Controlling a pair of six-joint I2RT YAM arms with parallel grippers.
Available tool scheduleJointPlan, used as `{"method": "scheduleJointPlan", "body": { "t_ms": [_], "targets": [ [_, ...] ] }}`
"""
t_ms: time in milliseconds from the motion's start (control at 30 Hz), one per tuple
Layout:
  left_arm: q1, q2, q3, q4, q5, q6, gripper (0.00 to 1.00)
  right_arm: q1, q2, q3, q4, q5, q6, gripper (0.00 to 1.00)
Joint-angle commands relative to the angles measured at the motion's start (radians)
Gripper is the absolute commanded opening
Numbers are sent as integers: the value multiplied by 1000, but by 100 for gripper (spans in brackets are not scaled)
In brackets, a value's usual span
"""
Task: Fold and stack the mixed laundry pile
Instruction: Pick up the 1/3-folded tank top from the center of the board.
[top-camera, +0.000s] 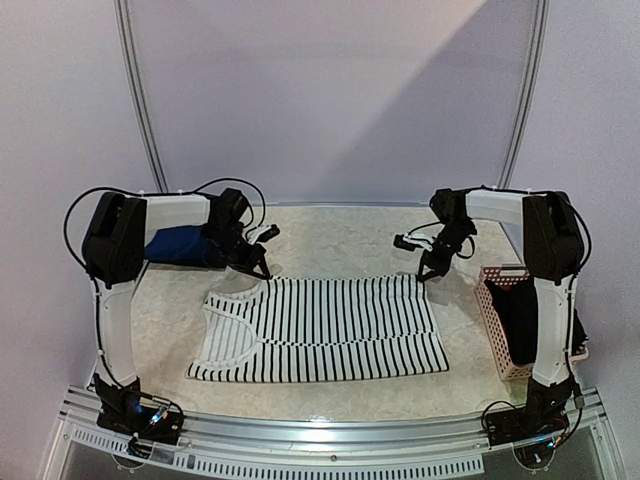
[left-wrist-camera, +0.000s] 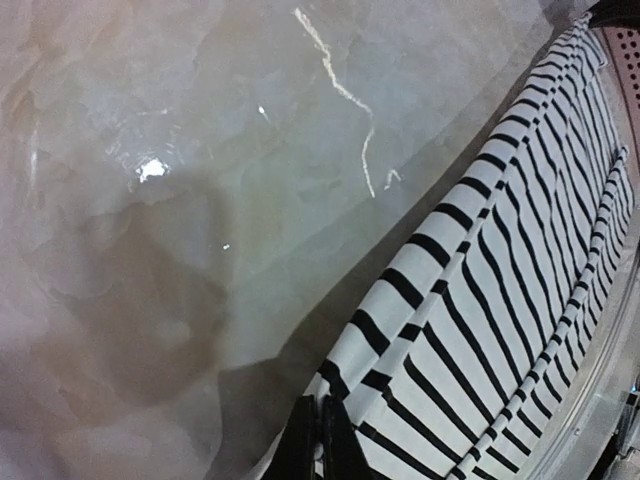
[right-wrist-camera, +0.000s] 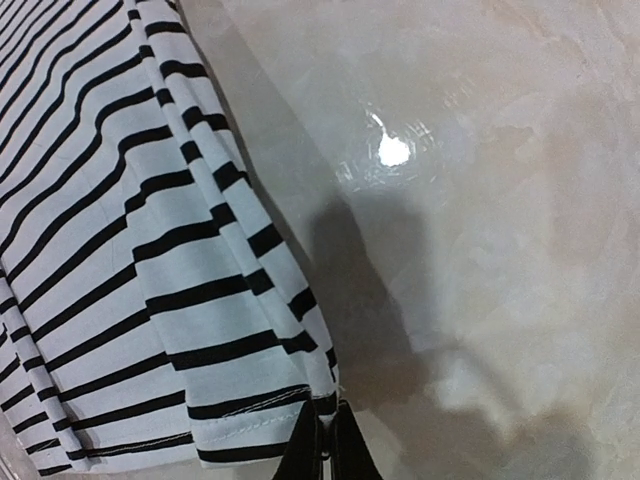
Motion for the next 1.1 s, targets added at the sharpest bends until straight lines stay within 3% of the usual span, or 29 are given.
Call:
{"method": "scheduleJointPlan", "body": {
  "t_ms": [0, 367, 1067],
  "targets": [
    [-9, -87, -37, 22, 3, -10, 0, -10, -101, -68, 112, 40, 10, 0],
    [-10, -134, -73, 13, 8, -32, 0, -9, -165, -64, 138, 59, 22, 0],
    [-75, -352, -283, 22, 46, -72, 0, 24, -451, -378, 118, 33, -44, 0]
  ]
}}
